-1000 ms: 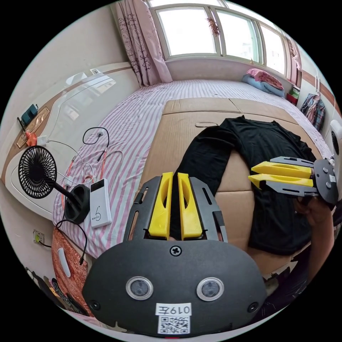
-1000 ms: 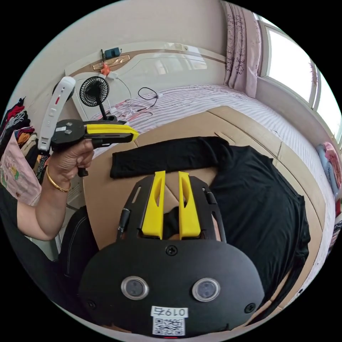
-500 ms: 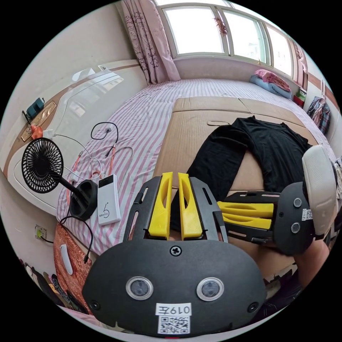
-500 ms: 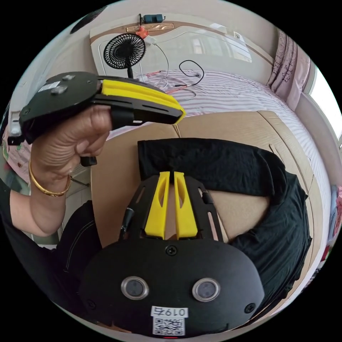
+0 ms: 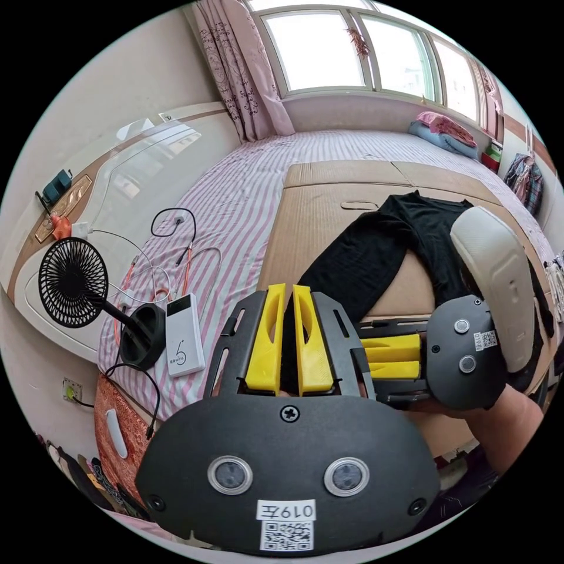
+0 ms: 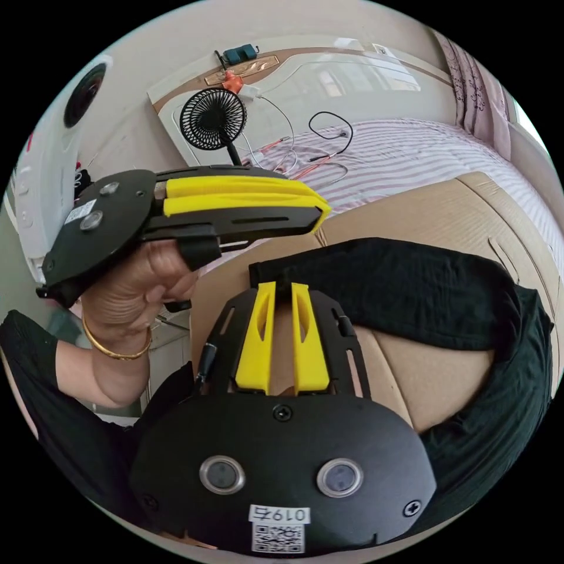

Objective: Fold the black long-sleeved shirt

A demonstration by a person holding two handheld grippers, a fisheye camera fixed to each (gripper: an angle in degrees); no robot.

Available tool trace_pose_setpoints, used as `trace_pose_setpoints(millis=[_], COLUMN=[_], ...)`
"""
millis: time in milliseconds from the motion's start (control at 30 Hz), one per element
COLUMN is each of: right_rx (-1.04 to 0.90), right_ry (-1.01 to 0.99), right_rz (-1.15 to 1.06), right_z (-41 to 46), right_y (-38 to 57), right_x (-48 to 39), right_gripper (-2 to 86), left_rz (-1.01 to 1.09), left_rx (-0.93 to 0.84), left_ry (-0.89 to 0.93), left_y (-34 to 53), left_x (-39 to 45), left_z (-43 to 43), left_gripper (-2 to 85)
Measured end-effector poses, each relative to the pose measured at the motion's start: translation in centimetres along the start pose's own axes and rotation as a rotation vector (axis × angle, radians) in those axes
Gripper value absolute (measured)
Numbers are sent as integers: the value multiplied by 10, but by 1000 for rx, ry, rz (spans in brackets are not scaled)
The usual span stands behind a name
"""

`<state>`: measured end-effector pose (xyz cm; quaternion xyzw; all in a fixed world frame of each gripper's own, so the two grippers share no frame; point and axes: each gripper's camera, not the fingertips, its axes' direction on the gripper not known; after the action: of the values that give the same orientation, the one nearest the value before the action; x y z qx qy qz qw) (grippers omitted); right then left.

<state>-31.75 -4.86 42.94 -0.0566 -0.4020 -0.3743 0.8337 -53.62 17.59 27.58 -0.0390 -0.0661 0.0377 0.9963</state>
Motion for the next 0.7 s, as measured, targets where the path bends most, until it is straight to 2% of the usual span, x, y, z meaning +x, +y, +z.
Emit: trace_pose_setpoints(millis=[67, 167, 333, 433, 500, 600, 700], right_rx=[7, 78, 204, 190, 195, 175, 149], right_ry=[24, 69, 264, 382, 390, 333, 326], right_rz=[-24, -44, 195, 341, 379, 320, 172], right_z=[-24, -74, -159, -174, -176, -166, -145], right_y=[11, 33, 78, 102, 112, 111, 103], right_x=[5, 21, 106, 150, 165, 158, 125], right_gripper=[123, 128, 96, 80, 72, 61, 54], left_rz=[5, 9, -53, -113, -133, -87, -26], left_rx=[-3, -7, -46, -59, -83, -137, -195], left_ry=[16, 45, 140, 264, 264, 234, 169], left_y=[2, 6, 31, 45, 45, 39, 40], left_x=[-4, -11, -48, -75, -82, -73, -54], left_z=[5, 12, 27, 38, 48, 64, 81], left_gripper=[18, 21, 41, 67, 77, 88, 92])
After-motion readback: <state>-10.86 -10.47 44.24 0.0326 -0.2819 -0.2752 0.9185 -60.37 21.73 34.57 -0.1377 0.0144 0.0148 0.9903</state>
